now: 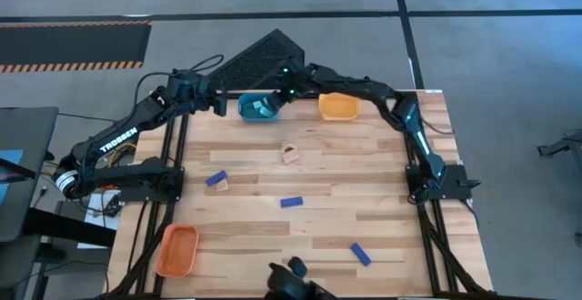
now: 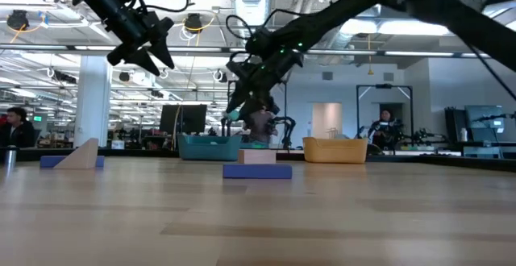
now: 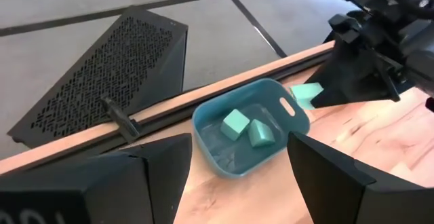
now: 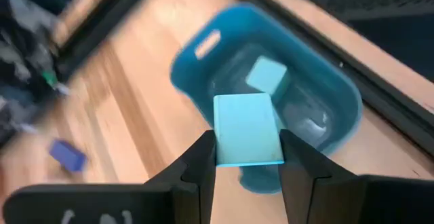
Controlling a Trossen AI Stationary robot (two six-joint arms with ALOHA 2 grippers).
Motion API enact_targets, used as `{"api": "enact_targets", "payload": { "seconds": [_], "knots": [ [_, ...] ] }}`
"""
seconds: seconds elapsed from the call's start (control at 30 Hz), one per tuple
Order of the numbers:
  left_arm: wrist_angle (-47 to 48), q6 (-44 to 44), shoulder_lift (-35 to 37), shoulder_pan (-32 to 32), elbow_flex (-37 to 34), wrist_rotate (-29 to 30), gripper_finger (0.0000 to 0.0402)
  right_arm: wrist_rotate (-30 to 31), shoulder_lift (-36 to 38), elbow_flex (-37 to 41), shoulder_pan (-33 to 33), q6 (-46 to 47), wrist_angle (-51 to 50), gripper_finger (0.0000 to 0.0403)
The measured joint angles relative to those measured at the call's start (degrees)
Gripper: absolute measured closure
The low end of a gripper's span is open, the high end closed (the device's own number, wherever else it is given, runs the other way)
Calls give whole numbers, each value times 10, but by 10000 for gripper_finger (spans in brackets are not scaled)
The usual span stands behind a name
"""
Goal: Sort & place blocks by color
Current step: Put the light blue block into the dark blue bin, then put the bottom right brown block into the yellow bin
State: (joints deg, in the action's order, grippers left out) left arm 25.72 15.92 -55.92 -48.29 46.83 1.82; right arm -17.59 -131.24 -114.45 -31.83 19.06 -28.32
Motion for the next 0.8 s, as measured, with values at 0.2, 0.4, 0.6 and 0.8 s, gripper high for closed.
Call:
{"api": "enact_targets", "payload": {
  "seconds": [0.2, 0.4, 0.6, 0.8],
  "knots": [
    [29, 4, 0, 0, 0, 21, 168, -6, -56, -85, -4, -20, -74, 247],
    [56, 13, 0, 1, 0, 35, 168, -8, -61, -95, -10, -31, -81, 178],
    [57, 14, 0, 1, 0, 35, 168, -12, -57, -95, -13, -40, -83, 161],
    [57, 14, 1, 1, 0, 34, 168, -4, -42, -95, -5, -61, -111, 160]
  ]
}}
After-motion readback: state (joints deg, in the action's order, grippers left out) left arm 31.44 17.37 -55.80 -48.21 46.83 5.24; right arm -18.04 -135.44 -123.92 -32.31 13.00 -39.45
